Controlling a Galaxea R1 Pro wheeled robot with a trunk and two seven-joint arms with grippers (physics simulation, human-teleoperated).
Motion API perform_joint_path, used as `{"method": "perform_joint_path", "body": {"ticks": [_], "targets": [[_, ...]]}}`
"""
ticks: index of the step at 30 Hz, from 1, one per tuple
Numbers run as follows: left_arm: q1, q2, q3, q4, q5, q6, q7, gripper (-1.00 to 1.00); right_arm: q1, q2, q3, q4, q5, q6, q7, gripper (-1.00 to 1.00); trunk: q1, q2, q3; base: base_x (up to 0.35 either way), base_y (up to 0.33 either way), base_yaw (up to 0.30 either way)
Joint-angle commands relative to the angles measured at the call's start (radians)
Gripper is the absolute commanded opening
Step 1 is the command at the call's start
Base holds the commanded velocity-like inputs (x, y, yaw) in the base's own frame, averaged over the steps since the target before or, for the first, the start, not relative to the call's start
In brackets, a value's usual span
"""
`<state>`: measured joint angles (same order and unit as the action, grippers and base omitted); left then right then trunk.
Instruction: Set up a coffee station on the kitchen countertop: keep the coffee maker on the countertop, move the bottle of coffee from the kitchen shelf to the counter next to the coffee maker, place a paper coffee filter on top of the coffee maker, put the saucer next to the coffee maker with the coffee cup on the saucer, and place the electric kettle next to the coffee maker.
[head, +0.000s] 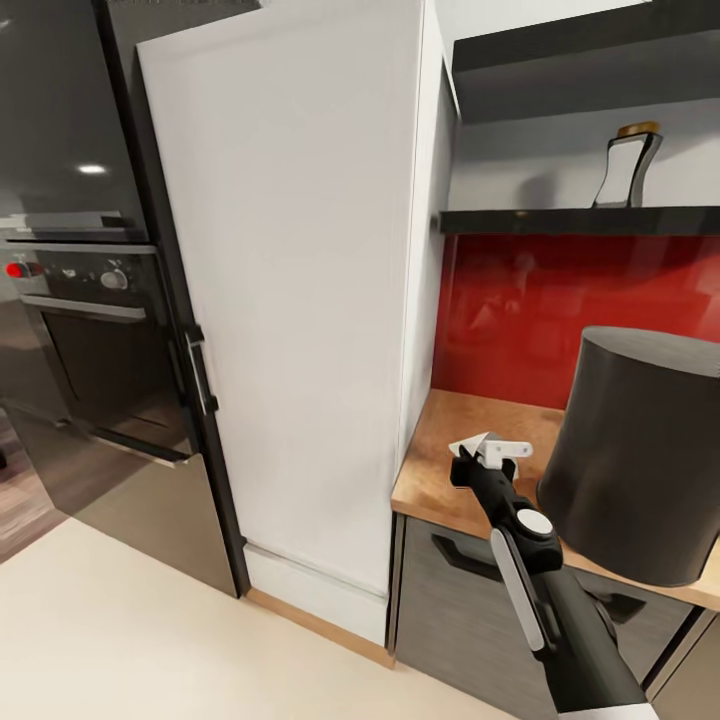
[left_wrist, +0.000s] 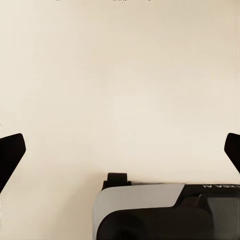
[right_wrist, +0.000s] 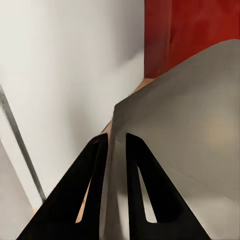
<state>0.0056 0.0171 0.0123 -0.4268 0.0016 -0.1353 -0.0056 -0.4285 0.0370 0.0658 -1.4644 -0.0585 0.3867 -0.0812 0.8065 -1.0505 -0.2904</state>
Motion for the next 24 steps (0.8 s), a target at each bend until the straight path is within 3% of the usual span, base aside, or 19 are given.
{"method": "perform_joint_path", "body": {"ticks": [1, 5, 8, 15, 24], "targets": [[0.0, 0.0, 0.001, -0.001, 0.0, -0.001, -0.001, 1.0, 0.0, 0.0, 0.002, -0.007, -0.011, 0.005, -0.007, -1.0, -0.004, 0.007, 0.002, 0.0, 0.0, 0.0], [0.0, 0.0, 0.0, -0.001, 0.0, -0.001, -0.001, 1.0, 0.006, -0.001, 0.002, -0.036, -0.011, 0.005, -0.005, -1.0, -0.019, 0.035, 0.015, 0.0, 0.0, 0.0], [0.0, 0.0, 0.0, -0.001, 0.0, -0.001, -0.001, 1.0, 0.045, -0.002, 0.01, -0.069, -0.012, -0.003, -0.003, -1.0, -0.023, 0.042, 0.018, 0.0, 0.0, 0.0], [0.0, 0.0, 0.0, -0.002, 0.0, -0.001, -0.001, 1.0, 0.093, -0.002, 0.096, -0.079, -0.011, -0.104, -0.003, -1.0, -0.023, 0.042, 0.018, 0.0, 0.0, 0.0], [0.0, 0.0, 0.001, -0.002, 0.0, -0.001, -0.001, 1.0, 0.14, -0.002, 0.124, -0.081, -0.011, -0.178, -0.004, -1.0, -0.023, 0.042, 0.018, 0.0, 0.0, 0.0]]}}
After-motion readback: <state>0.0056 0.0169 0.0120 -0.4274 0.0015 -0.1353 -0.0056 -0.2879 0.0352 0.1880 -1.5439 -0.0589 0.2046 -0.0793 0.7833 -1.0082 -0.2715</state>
